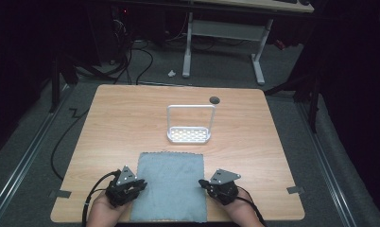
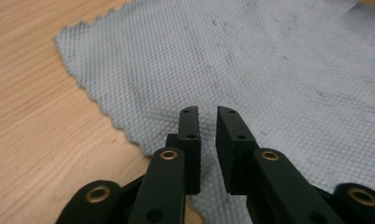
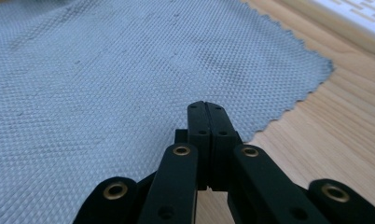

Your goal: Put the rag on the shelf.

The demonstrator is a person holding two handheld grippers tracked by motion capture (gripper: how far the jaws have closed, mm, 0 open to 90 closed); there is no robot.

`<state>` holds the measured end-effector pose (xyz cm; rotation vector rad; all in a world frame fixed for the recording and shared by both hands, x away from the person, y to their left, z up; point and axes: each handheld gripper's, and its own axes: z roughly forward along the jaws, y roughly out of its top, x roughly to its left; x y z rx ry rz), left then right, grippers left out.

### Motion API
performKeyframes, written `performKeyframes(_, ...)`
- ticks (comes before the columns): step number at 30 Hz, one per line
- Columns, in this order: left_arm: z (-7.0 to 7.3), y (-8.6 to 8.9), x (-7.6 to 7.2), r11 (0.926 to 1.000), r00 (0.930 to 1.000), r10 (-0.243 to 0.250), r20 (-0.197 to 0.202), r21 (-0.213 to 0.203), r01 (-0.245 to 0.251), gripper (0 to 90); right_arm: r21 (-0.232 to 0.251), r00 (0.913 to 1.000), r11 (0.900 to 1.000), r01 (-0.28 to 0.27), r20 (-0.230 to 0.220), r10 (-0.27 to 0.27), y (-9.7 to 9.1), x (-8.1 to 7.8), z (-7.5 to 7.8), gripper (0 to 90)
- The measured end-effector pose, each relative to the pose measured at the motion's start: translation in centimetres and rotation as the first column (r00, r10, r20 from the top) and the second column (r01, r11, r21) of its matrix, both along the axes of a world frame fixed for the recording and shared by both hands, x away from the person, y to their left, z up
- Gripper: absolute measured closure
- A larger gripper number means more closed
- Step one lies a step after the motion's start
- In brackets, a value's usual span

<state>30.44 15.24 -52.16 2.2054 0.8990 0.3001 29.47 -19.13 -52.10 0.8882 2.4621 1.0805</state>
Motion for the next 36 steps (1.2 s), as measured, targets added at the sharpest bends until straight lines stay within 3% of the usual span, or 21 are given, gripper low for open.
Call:
performKeyframes(5, -0.4, 0.0, -0.2, 0.9998, 0.9997, 0.018, 0.019, 0.007, -0.018, 69.0, -0.04, 0.9997, 0.9992, 0.001, -0.025, -0.002, 0.7, 0.8, -0.5, 90.0)
performKeyframes(10, -0.4, -0.3, -0.2, 0.9999, 0.9997, 0.016, 0.019, 0.002, -0.016, 68.6, -0.035, 0.9995, 0.9994, -0.004, -0.03, 0.003, 0.5, 0.9, -0.6, 90.0)
performKeyframes(18, -0.4, -2.4, -0.2, 0.9976, 0.9975, -0.069, 0.017, 0.002, 0.069, 69.1, -0.032, 0.9974, 0.9977, 0.06, -0.037, -0.061, -1.9, 0.3, -0.5, 90.0)
performKeyframes(26, -0.3, -5.3, -0.3, 0.986, 0.9858, -0.166, 0.023, 0.02, 0.166, 69.5, -0.012, 0.9902, 0.9912, 0.132, -0.043, -0.133, -5.2, -1.1, -0.6, 90.0)
performKeyframes(34, 0.0, -5.7, -1.5, 0.9779, 0.9787, -0.205, 0.007, 0.042, 0.205, 69.5, -0.006, 0.9896, 0.9905, 0.138, -0.042, -0.138, -5.8, -2.1, -0.6, 89.2)
performKeyframes(36, 0.1, -5.7, -1.7, 0.9753, 0.9762, -0.216, -0.013, 0.043, 0.217, 69.4, -0.007, 0.9899, 0.9908, 0.135, -0.043, -0.135, -5.8, -2.3, -0.6, 88.3)
